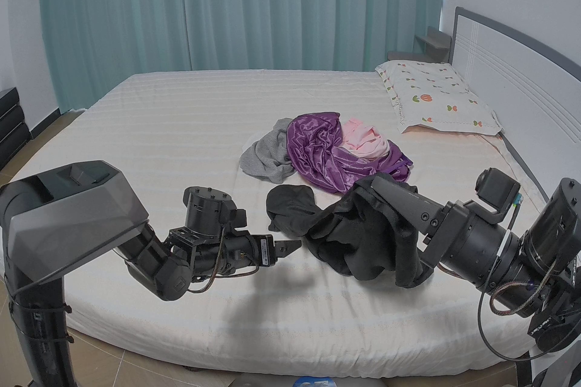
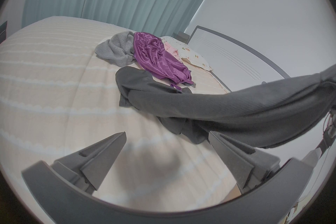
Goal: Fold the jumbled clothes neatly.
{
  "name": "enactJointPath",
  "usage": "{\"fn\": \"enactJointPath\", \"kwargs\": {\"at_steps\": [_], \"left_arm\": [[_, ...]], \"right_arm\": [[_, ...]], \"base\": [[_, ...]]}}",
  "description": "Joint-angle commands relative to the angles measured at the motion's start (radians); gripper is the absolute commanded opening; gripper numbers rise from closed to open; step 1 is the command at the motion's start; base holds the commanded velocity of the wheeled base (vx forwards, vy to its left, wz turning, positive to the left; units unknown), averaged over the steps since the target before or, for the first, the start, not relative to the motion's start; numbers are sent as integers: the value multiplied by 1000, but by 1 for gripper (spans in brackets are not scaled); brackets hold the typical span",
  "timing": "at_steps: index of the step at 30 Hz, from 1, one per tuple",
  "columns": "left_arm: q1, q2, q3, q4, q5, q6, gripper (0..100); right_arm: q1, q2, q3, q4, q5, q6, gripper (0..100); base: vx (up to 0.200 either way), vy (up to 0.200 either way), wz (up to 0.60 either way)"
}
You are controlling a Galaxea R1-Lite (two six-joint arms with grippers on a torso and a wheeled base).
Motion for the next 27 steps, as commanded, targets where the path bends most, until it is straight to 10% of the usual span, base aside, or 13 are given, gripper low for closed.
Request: {"fn": "enactJointPath", "kwargs": {"at_steps": [1,27], "left_arm": [[4,101,-112,9,15,8,100],[12,259,-333,18,147,9,100]], "right_arm": [[11,-2,0,0,-1,0,0],[-3,-32,-12,-2,1,9,0]], "base": [[0,0,0],[0,0,0]]}}
